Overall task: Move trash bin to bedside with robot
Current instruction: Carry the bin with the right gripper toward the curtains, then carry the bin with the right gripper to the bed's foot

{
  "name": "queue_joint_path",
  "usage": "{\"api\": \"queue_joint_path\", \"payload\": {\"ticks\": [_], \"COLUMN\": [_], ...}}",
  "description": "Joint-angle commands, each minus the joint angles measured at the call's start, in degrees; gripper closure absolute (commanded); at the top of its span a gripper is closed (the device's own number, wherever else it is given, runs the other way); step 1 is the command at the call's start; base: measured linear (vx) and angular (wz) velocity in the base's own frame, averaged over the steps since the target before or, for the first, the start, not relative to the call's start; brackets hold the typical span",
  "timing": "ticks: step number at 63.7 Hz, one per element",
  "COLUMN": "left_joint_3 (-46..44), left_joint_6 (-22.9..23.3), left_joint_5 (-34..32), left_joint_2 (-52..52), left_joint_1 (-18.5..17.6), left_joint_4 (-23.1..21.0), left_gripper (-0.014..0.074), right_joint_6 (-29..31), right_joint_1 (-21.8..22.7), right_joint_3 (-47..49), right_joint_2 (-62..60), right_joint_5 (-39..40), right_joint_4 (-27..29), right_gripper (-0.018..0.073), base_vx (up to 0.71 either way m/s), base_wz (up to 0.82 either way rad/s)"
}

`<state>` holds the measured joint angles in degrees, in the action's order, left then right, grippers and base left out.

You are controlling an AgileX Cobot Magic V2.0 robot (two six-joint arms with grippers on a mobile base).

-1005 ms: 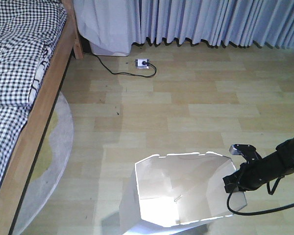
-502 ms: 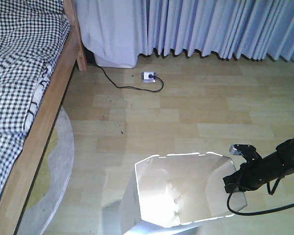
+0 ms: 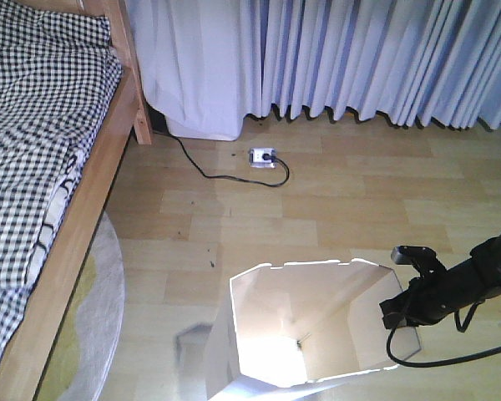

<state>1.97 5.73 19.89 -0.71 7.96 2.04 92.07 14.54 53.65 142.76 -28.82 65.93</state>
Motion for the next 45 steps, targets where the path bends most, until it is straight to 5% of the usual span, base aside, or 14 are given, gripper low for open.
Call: {"api": "queue_joint_path", "payload": {"ticks": [1, 45], "left_joint_3": [0.2, 0.2], "left_joint_6": [0.2, 0.2], "left_joint_5": [-3.8, -3.8], "left_joint_2": [-0.8, -0.8], "left_joint_1": [-0.2, -0.2], "left_joint_4": [-0.1, -0.1], "left_gripper": [0.0603, 0.0603], "right_joint_6": [0.4, 0.4], "right_joint_1": [0.1, 0.1], "right_joint_3": [0.3, 0.3], "right_joint_2": [-4.2, -4.2], "right_joint_5": [-12.8, -12.8], "right_joint_4": [1.3, 1.3], "right_gripper": [0.0566, 0.0566], "base_vx": [0.30, 0.21], "base_wz": [0.03, -0.06]}}
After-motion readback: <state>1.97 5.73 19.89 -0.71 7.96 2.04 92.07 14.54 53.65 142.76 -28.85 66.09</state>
